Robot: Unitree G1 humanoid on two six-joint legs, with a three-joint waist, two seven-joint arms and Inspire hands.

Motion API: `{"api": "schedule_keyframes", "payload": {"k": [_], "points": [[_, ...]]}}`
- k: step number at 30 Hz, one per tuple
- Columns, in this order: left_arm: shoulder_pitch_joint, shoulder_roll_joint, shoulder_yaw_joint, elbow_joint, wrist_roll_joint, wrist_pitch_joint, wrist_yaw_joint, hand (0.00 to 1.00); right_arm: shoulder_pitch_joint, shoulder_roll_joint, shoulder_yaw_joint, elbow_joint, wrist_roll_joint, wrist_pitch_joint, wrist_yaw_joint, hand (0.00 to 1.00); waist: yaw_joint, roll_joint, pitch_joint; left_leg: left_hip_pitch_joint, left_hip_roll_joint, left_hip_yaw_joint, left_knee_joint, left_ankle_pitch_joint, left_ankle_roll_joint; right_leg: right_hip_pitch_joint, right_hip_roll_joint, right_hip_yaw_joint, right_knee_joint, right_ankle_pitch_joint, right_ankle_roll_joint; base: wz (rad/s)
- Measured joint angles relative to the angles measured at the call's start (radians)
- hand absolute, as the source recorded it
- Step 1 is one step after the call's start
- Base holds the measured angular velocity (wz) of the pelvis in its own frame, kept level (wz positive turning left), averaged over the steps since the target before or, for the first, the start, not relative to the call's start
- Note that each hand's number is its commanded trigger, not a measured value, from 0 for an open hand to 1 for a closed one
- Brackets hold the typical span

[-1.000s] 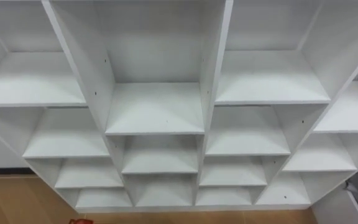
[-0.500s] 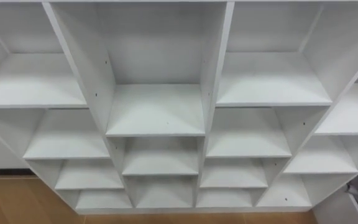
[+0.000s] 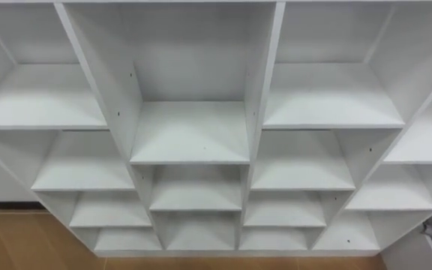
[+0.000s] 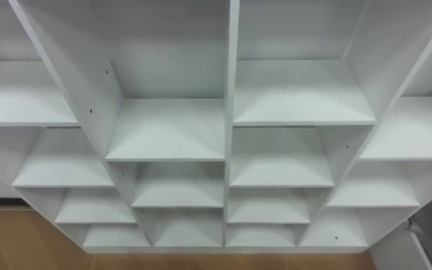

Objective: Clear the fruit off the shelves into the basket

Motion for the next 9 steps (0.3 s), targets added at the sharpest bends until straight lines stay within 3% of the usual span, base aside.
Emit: {"api": "schedule_keyframes", "payload": {"k": [9], "points": [[-0.018,0.000,0.000,0.000,0.001,0.000,-0.007,1.00,0.009,0.000,0.001,0.001,0.001,-0.011,0.028,0.00,-0.002,0.000,0.0001,-0.002,0.000,-0.001,0.000,0.000,0.000,-0.007,0.000,0.000,0.000,-0.001,-0.001,0.00]]}}
